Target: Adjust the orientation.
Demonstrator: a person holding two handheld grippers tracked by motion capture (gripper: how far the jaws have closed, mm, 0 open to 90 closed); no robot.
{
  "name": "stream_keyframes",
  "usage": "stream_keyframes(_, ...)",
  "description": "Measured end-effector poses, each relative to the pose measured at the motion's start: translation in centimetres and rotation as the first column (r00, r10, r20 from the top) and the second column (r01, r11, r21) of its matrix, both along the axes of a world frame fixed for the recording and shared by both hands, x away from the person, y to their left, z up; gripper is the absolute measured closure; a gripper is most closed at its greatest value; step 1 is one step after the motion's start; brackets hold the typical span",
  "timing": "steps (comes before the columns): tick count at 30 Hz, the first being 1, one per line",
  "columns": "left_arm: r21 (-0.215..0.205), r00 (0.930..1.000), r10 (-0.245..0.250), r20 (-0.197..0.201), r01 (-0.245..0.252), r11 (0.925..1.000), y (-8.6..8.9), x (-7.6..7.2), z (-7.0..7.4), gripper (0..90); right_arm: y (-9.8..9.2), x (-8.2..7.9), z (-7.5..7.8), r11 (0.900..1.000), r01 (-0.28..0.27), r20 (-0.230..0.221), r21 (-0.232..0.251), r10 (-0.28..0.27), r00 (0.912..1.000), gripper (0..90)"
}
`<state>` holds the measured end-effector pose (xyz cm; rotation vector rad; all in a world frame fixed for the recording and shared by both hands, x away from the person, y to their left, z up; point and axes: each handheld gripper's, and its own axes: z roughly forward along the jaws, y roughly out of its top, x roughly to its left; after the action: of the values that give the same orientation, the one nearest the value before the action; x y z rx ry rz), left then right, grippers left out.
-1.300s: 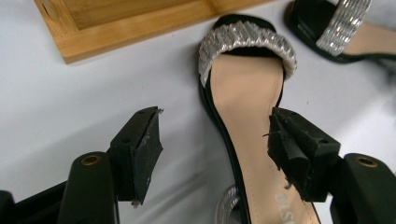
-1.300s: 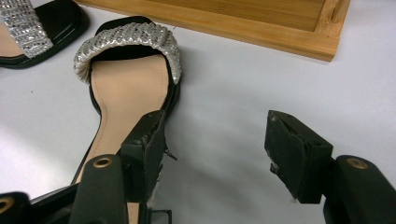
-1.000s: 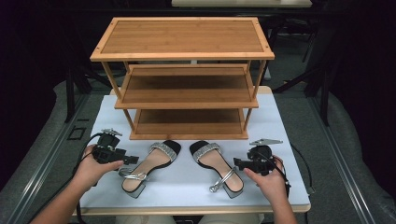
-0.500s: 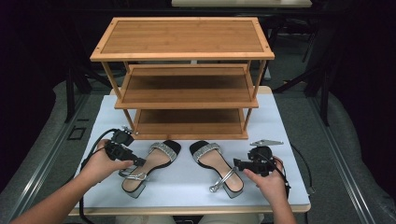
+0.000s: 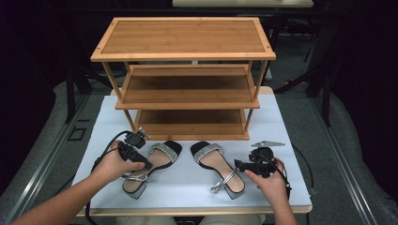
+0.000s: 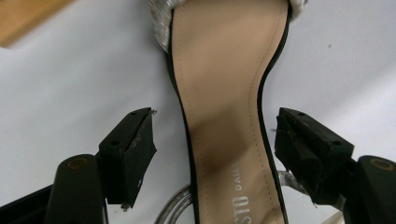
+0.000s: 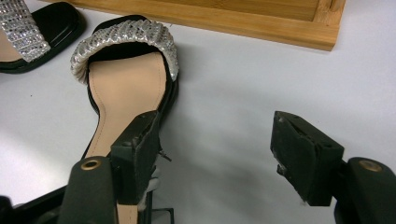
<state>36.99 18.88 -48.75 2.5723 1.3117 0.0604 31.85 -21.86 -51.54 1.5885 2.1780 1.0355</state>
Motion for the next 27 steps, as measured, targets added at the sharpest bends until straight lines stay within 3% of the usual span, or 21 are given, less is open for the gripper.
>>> stream_keyframes(3, 0.030, 0.9997, -0.011, -0.021, 0.012, 0.9995, -0.4, 0.2, -0.7, 28.2, -0.1, 0.0, 0.0, 1.000, -0.001, -0.005, 0.003, 0.001, 1.0000, 32.0)
stream_keyframes(9, 0.027, 0.9982, 0.003, -0.059, -0.002, 0.9996, -0.9, 0.8, -1.3, 28.0, -0.1, 0.0, 0.0, 1.000, -0.002, -0.005, 0.008, 0.002, 1.0000, 32.0)
stream_keyframes(16, 0.073, 0.9959, -0.007, -0.090, 0.013, 0.9973, -1.7, 0.9, -2.3, 28.3, -0.1, 0.0, -0.1, 1.000, -0.002, -0.008, 0.016, 0.002, 1.0000, 32.0)
stream_keyframes(20, 0.072, 0.9957, 0.001, -0.093, 0.006, 0.9974, -2.0, 1.0, -2.6, 32.6, -0.1, 0.0, -0.2, 1.000, -0.003, -0.011, 0.018, 0.004, 0.9999, 32.1)
stream_keyframes(23, 0.095, 0.9939, 0.010, -0.110, 0.001, 0.9954, -2.0, 1.2, -2.7, 36.8, -0.1, 0.1, -0.2, 1.000, -0.002, -0.009, 0.015, 0.002, 1.0000, 32.2)
stream_keyframes(27, 0.091, 0.9940, 0.030, -0.105, -0.020, 0.9956, -2.0, 1.3, -2.8, 37.2, -0.1, 0.0, -0.2, 1.000, -0.004, -0.009, 0.017, 0.004, 1.0000, 32.3)
